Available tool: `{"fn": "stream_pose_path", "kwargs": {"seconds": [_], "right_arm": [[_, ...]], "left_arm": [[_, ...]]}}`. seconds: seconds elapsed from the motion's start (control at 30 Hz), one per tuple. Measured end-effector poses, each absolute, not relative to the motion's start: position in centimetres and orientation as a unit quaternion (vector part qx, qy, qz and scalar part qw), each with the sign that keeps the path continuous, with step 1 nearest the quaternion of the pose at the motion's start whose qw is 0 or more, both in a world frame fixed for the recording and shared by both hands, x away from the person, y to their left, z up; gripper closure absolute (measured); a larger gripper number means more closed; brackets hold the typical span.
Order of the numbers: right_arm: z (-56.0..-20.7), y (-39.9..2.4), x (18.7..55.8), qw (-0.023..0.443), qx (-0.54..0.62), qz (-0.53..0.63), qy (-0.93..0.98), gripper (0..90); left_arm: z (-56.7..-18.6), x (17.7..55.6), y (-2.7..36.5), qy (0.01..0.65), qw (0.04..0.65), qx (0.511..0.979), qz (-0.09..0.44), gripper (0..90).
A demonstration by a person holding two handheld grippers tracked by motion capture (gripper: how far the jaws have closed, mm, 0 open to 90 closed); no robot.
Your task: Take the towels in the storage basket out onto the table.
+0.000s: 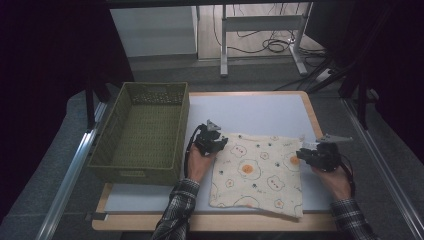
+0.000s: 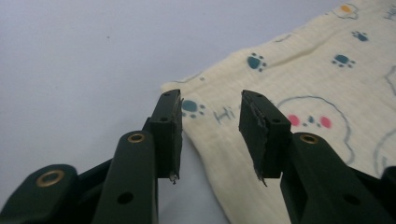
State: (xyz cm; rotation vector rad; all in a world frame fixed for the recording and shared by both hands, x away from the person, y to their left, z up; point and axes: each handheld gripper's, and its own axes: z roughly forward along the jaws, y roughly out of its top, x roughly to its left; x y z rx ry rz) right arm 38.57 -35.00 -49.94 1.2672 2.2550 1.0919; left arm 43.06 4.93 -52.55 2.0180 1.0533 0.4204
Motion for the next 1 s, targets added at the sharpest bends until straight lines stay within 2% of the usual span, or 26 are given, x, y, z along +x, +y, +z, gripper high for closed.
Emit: {"fn": "stream_pose_path", "kwargs": {"seconds": [0.2, 0.37, 0.67, 0.73, 0.87, 0.97, 1.0], "right_arm": [[-50.0, -35.2, 41.2, 0.188, 0.457, 0.369, 0.787, 72.0], [-50.4, -35.6, 43.3, 0.195, 0.472, 0.365, 0.778, 72.0], [-51.0, -35.8, 44.8, 0.200, 0.480, 0.371, 0.769, 70.6], [-51.3, -35.1, 45.1, 0.196, 0.470, 0.360, 0.782, 67.2], [-51.7, -34.3, 45.5, 0.210, 0.459, 0.338, 0.794, 64.9], [-51.7, -34.2, 45.7, 0.204, 0.464, 0.336, 0.794, 69.9], [-51.7, -34.1, 45.7, 0.193, 0.474, 0.337, 0.790, 82.0]], "left_arm": [[-52.6, 44.3, 5.4, 0.435, 0.407, 0.785, 0.171, 67.1], [-52.7, 45.2, 5.6, 0.446, 0.410, 0.778, 0.166, 66.8], [-53.6, 46.5, 4.7, 0.442, 0.405, 0.785, 0.156, 62.7], [-53.9, 46.8, 4.2, 0.440, 0.391, 0.791, 0.166, 56.7], [-53.9, 46.8, 3.7, 0.435, 0.373, 0.800, 0.178, 54.6], [-53.9, 46.9, 3.6, 0.431, 0.377, 0.803, 0.164, 64.1], [-53.9, 46.9, 3.6, 0.436, 0.379, 0.801, 0.158, 67.0]]}}
